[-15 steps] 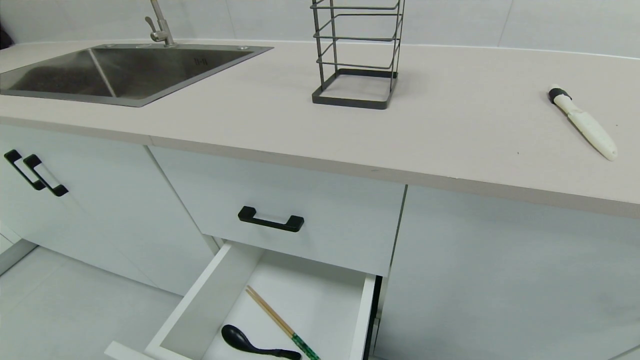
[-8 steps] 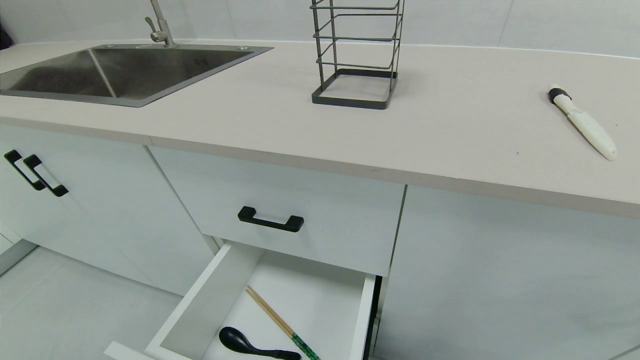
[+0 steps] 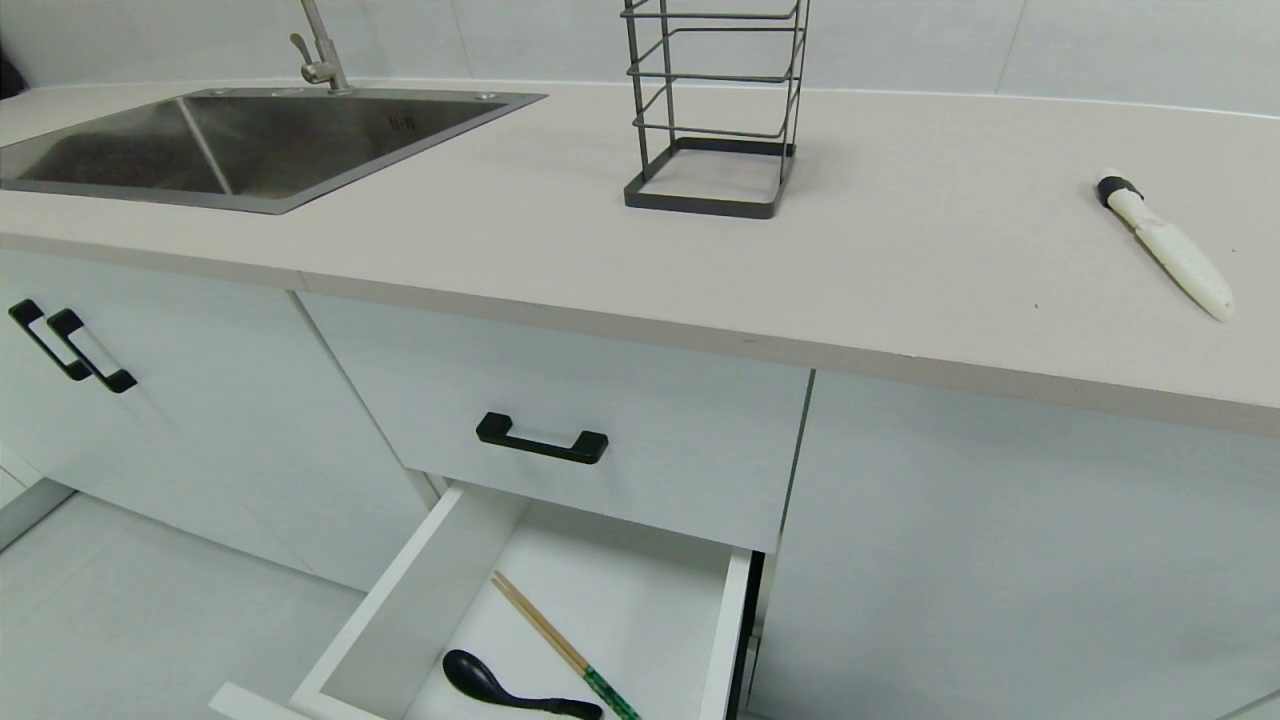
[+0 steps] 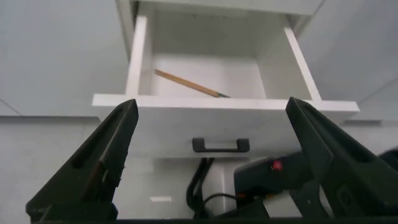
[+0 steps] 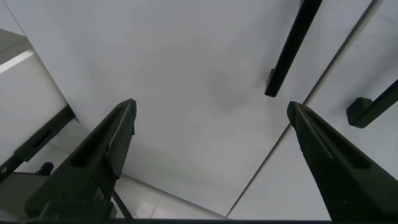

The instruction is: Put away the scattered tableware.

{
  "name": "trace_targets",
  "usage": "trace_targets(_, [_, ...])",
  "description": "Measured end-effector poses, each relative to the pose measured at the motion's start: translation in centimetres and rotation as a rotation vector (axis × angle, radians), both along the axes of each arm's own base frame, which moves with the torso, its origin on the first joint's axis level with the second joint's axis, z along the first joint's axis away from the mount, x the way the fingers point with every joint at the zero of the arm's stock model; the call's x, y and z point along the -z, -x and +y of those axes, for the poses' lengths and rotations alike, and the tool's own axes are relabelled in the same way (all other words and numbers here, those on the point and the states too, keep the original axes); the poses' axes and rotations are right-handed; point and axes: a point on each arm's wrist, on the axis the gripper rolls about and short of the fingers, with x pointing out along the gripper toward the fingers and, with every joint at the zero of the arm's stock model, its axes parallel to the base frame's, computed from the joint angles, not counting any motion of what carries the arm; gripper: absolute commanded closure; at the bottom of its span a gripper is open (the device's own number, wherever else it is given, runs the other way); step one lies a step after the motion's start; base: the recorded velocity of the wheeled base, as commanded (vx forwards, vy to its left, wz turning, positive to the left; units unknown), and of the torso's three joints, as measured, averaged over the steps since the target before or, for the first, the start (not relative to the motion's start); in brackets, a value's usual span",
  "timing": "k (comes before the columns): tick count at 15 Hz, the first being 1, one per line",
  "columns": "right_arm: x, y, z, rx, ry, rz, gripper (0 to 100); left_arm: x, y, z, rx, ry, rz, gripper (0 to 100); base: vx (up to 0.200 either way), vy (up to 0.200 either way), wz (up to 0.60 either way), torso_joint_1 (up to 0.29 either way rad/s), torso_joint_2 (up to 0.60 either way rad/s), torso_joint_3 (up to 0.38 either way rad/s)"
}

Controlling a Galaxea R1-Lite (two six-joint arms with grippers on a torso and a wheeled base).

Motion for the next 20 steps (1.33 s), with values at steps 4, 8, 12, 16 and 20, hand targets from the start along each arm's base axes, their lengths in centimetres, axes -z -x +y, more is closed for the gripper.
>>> trace_targets(4, [0.0, 0.0, 0.0, -0.001, 0.0, 0.001, 0, 1.2, -2.2, -0.1, 0.067, -0.026, 0.207, 0, 0.0, 0.0, 0.0, 0.0, 0.0, 0.0])
trace_targets(8, [0.0, 0.0, 0.0, -0.003, 0.0, 0.002, 0, 2.6, -4.0, -0.4, 0.149, -0.046, 0.3, 0, 0.0, 0.0, 0.0, 0.0, 0.0, 0.0])
trace_targets(12, [0.0, 0.0, 0.0, -0.003, 0.0, 0.002, 0, 3.2, -6.5, -1.0, 0.173, -0.072, 0.421, 0, 0.0, 0.0, 0.0, 0.0, 0.0, 0.0])
trace_targets(16, [0.0, 0.0, 0.0, -0.003, -0.001, 0.003, 0, 4.0, -9.3, -1.6, 0.227, -0.185, 0.522, 0, 0.0, 0.0, 0.0, 0.0, 0.0, 0.0])
trace_targets(20, [0.0, 0.0, 0.0, -0.005, 0.0, 0.003, 0, 4.5, -11.1, -1.8, 0.173, -0.252, 0.587, 0, 0.0, 0.0, 0.0, 0.0, 0.0, 0.0])
